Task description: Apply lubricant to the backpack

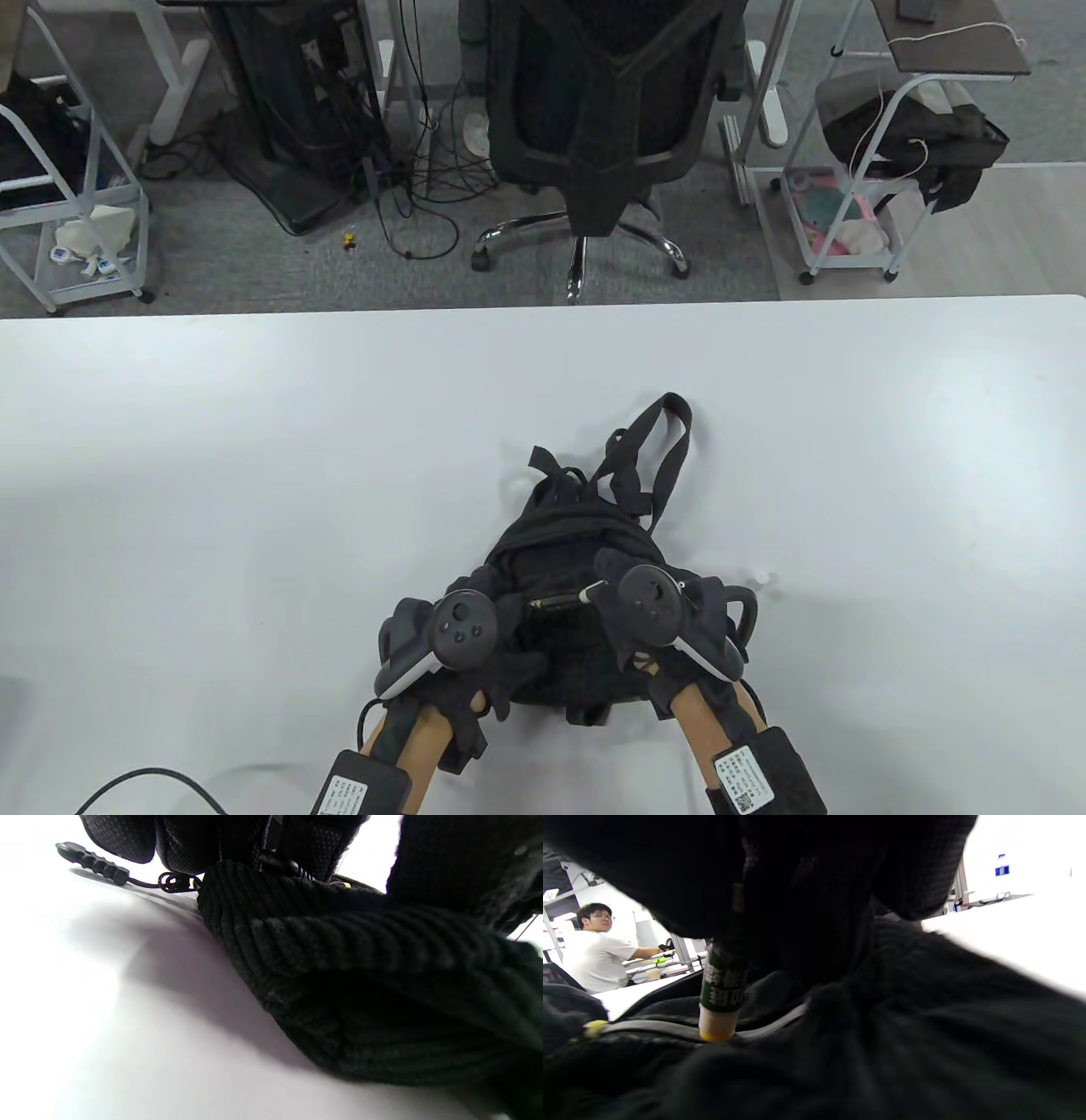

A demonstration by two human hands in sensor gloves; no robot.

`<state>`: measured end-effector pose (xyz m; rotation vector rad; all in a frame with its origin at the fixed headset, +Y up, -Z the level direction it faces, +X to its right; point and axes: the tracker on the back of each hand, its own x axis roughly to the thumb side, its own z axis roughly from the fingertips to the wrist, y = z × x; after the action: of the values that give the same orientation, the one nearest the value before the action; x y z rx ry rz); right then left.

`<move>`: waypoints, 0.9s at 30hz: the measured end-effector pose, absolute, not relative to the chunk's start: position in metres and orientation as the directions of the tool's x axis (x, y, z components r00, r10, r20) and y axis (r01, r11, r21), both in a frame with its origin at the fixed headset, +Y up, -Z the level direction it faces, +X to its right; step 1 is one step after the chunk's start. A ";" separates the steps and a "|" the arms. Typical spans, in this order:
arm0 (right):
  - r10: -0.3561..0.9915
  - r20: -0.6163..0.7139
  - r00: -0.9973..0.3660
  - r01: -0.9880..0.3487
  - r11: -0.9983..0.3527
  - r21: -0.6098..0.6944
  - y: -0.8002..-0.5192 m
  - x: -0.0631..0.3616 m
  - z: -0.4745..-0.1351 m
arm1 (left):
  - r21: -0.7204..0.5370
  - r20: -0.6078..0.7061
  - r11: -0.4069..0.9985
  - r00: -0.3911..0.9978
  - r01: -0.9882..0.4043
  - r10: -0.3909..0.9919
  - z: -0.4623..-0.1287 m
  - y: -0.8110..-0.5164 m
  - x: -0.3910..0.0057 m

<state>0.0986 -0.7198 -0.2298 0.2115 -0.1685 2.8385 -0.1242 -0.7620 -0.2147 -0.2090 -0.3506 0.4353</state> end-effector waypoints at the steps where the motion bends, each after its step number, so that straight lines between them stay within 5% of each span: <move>1: 0.284 0.164 -0.945 -0.301 -0.949 -0.091 -0.720 0.098 -0.230 | -0.272 0.285 0.886 0.848 -0.375 0.446 -0.215 -0.762 -0.124; 5: 0.191 0.141 -0.971 -0.210 -0.969 -0.130 -0.718 0.105 -0.228 | -0.274 0.283 0.885 0.848 -0.376 0.448 -0.215 -0.762 -0.124; 27: 0.298 0.162 -0.941 -0.314 -0.945 -0.088 -0.724 0.095 -0.229 | -0.275 0.288 0.887 0.849 -0.370 0.443 -0.215 -0.762 -0.123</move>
<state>0.0952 -0.7241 -0.2294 0.2108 -0.1613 2.8166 -0.1230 -0.7622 -0.2151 -0.2135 -0.3535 0.4317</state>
